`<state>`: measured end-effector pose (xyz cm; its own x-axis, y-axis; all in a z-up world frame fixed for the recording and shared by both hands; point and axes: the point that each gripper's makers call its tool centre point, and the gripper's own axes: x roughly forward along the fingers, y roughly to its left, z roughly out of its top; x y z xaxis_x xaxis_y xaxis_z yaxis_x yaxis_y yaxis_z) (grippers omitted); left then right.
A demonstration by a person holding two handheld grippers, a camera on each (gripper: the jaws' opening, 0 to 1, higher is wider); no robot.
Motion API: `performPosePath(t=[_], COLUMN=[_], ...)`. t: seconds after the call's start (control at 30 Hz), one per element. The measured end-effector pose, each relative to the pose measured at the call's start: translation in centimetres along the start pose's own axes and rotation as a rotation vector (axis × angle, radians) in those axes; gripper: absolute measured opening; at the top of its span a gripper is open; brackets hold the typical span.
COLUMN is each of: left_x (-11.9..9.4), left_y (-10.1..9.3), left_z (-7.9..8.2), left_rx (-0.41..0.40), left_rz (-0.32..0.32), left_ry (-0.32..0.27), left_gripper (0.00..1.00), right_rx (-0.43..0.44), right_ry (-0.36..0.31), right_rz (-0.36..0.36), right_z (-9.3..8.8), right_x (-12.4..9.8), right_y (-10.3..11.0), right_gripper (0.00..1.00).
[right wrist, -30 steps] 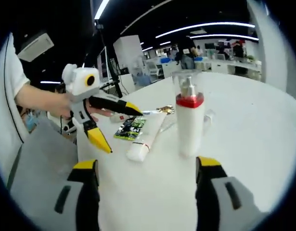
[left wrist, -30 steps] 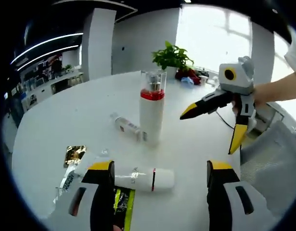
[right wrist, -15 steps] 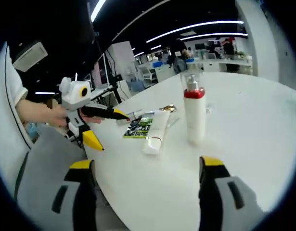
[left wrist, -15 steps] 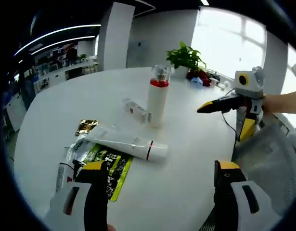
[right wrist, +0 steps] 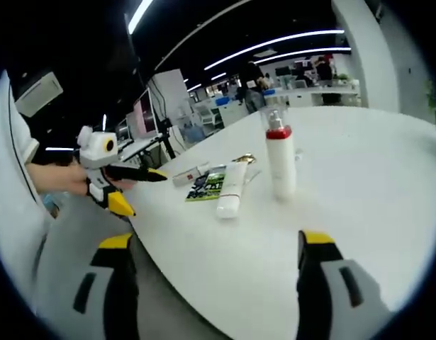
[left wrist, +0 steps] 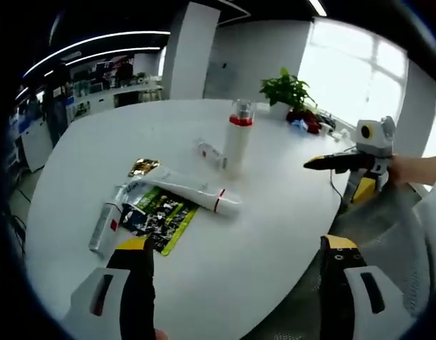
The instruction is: Arrange the skincare products in the storage area until every visible bottle or jar stands upright without overlapping.
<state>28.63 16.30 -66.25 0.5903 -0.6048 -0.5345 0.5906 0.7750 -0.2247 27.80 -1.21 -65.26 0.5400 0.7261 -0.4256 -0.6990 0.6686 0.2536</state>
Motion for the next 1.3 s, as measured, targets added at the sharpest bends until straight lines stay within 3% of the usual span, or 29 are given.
performPosePath(t=[0.33, 0.47, 1.13, 1.3], left_x=[-2.5, -3.0, -3.1, -3.1], left_y=[0.0, 0.0, -0.3, -0.4], left_z=[-0.5, -0.1, 0.1, 0.1], left_rx=[-0.034, -0.033, -0.026, -0.029], left_rz=[0.049, 0.063, 0.059, 0.053], left_ry=[-0.034, -0.051, -0.065, -0.069], left_gripper=[0.97, 0.97, 0.97, 0.96], right_rx=[0.025, 0.005, 0.030, 0.037], right_ry=[-0.066, -0.047, -0.037, -0.059], right_rz=[-0.025, -0.024, -0.038, -0.073], right_z=[1.9, 1.6, 1.4, 2.4], right_x=[-1.5, -1.4, -1.4, -1.7], right_y=[0.8, 1.3, 0.6, -0.6], right_gripper=[0.97, 0.98, 0.97, 0.91])
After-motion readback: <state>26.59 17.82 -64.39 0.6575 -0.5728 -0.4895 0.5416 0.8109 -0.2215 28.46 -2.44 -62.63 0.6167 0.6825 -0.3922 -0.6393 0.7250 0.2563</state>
